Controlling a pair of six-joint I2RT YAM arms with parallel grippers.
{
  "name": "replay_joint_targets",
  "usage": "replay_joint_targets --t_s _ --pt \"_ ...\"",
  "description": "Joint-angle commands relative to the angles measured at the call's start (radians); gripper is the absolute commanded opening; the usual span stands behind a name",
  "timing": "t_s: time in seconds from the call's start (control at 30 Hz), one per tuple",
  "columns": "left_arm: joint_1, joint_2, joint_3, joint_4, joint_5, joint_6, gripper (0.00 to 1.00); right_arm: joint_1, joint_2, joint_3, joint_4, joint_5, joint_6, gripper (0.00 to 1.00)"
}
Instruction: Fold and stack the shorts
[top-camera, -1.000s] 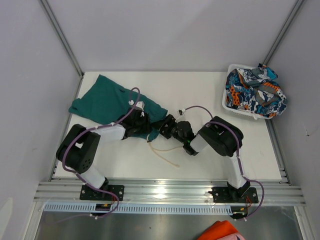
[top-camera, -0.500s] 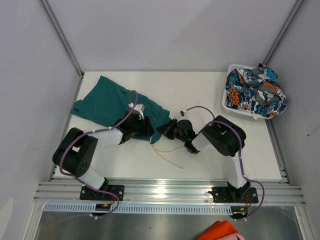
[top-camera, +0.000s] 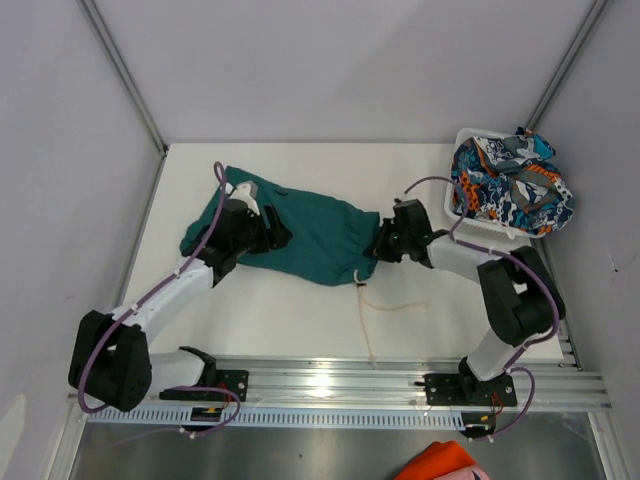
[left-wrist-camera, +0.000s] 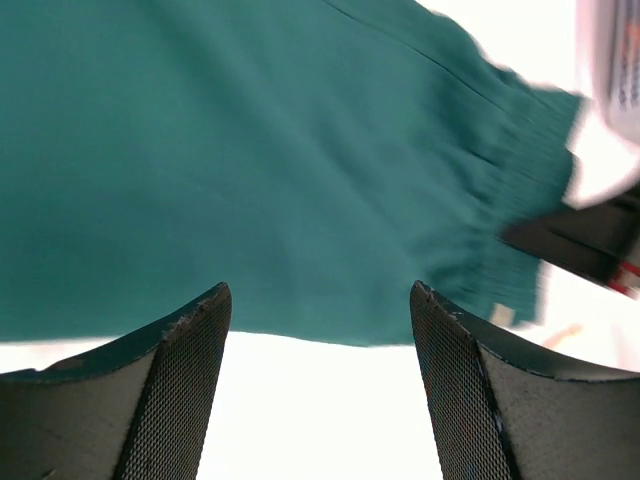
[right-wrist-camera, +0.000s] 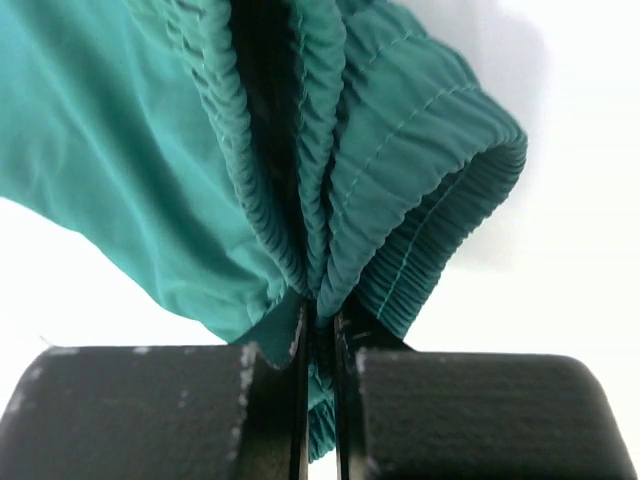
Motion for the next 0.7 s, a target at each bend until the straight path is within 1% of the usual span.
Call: replay_joint_targets --t_s 0.0,0.07,0.17,0.23,0.33,0.43,0.47,0.6,0.67 --pt "0.048 0.005 -0.014 0.025 -0.024 -0.053 0.75 -0.07 -0.101 0.052 -0.397 -0.043 -0.241 0.0" --pt "0.048 0.037 -0.032 0.094 -0.038 -0.09 0.74 -0.091 -0.12 0.093 -0.498 0.015 -0.307 0.0" --pt "0.048 0.077 -0.055 0.209 -0.049 -0.138 0.72 -0.099 -0.129 0.156 -0.586 0.055 -0.358 0.0" --pt "0.045 0.106 -0.069 0.307 -0.031 -0.179 0.68 -0.099 -0.123 0.185 -0.612 0.065 -0.372 0.0" --pt "0.013 0.169 -0.054 0.382 -0.035 -0.224 0.64 -0.099 -0.119 0.234 -0.646 0.062 -0.387 0.0" --pt "-0.042 0.233 0.007 0.378 -0.081 -0.23 0.61 -0.097 -0.125 0.294 -0.686 0.084 -0.402 0.0" --pt "-0.056 0.25 0.019 0.376 -0.117 -0.23 0.61 -0.096 -0.128 0.309 -0.712 0.091 -0.408 0.0" --pt "-0.116 0.347 0.062 0.381 -0.136 -0.247 0.59 -0.094 -0.122 0.427 -0.783 0.108 -0.438 0.0" --pt "-0.133 0.368 0.076 0.398 -0.147 -0.262 0.58 -0.088 -0.115 0.464 -0.824 0.132 -0.447 0.0"
